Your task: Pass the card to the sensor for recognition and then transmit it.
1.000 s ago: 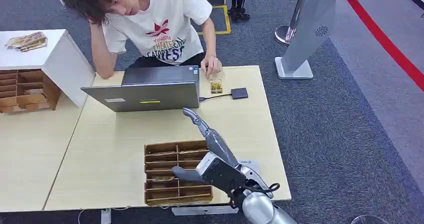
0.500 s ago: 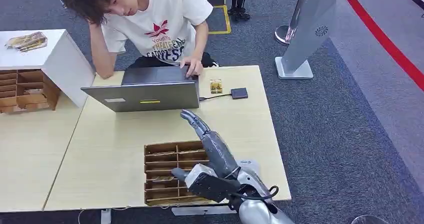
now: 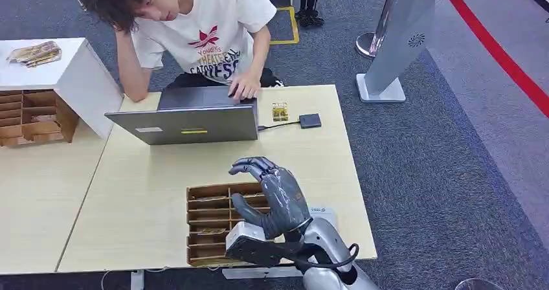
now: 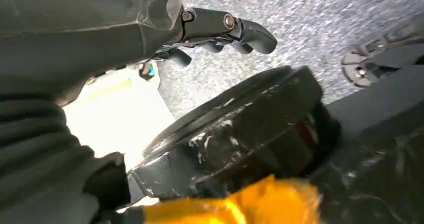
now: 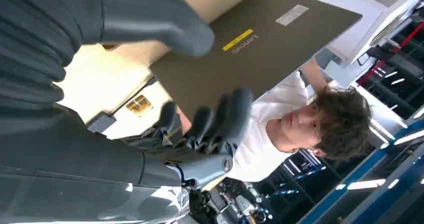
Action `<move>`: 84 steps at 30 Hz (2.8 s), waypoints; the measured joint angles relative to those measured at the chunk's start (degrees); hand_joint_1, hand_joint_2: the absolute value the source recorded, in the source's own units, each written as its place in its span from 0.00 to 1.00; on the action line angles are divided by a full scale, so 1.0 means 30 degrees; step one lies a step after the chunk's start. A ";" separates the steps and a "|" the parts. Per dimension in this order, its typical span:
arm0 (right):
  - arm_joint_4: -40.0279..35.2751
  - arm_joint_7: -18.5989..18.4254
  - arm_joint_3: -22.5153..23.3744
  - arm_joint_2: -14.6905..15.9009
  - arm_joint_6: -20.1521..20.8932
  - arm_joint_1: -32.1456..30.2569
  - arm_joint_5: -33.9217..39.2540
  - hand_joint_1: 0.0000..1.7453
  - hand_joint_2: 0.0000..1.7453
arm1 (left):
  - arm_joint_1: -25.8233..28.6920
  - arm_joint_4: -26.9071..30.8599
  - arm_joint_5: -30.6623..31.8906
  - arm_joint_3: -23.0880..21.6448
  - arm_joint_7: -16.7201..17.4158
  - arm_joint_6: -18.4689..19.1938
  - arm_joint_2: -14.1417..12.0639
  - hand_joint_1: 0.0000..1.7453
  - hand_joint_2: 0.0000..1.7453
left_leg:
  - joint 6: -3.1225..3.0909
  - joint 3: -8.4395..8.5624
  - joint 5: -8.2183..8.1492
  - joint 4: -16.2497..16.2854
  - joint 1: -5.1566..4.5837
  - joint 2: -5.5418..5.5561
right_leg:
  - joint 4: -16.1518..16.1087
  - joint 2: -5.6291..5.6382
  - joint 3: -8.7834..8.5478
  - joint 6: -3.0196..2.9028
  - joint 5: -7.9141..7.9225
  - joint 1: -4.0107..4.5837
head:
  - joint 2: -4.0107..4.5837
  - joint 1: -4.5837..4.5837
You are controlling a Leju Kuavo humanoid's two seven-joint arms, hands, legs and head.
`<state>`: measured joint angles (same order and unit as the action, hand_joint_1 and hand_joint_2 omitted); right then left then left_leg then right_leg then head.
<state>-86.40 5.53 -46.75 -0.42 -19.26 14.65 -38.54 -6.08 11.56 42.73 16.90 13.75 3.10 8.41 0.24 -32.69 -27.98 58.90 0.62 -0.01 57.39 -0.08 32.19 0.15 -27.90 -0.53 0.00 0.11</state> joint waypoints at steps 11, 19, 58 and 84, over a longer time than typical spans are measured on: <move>0.0343 -0.1348 -0.0189 0.0000 -0.0597 0.0140 -0.2834 0.36 1.00 | 0.0011 0.0000 0.0051 0.0000 0.0058 -0.0036 -0.0007 0.00 0.00 | 0.0000 -0.0002 0.0000 0.0000 -0.0001 0.0001 | 0.0000 -0.0001 -0.0001 0.0000 0.0000 0.0000 | 0.0000 0.0000; 0.1195 -0.2047 -0.0707 -0.0095 -0.0590 0.0333 -0.4364 0.38 1.00 | 0.0009 0.0000 0.0066 0.0000 0.0117 -0.0058 0.0000 0.00 0.00 | 0.0000 -0.0003 0.0000 0.0000 0.0000 0.0002 | 0.0000 -0.0001 0.0000 0.0000 0.0000 0.0000 | 0.0000 0.0000; 0.4503 -0.3847 -0.1260 -0.0984 -0.0910 0.1338 -0.8363 0.43 1.00 | 0.0004 0.0000 0.0255 0.0000 0.0342 -0.0029 0.0044 0.00 0.00 | 0.0000 -0.0004 0.0000 0.0000 0.0000 0.0001 | 0.0000 -0.0002 0.0000 0.0000 0.0000 0.0000 | 0.0000 0.0000; 0.5464 -0.3905 -0.1260 -0.1377 -0.0568 0.1465 -0.8414 0.47 1.00 | 0.0006 0.0000 0.0160 0.0000 0.0350 -0.0066 0.0073 0.00 0.00 | 0.0000 -0.0004 0.0000 0.0001 0.0000 0.0002 | 0.0000 -0.0002 0.0000 0.0000 0.0000 0.0000 | 0.0000 0.0000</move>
<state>-70.01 -6.19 -50.53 -4.55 -20.96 19.04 -63.78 -6.06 11.56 43.21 16.90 14.80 2.91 8.63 0.24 -32.71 -27.98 58.90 0.62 -0.01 57.39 -0.08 32.19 0.15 -27.90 -0.53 0.00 0.11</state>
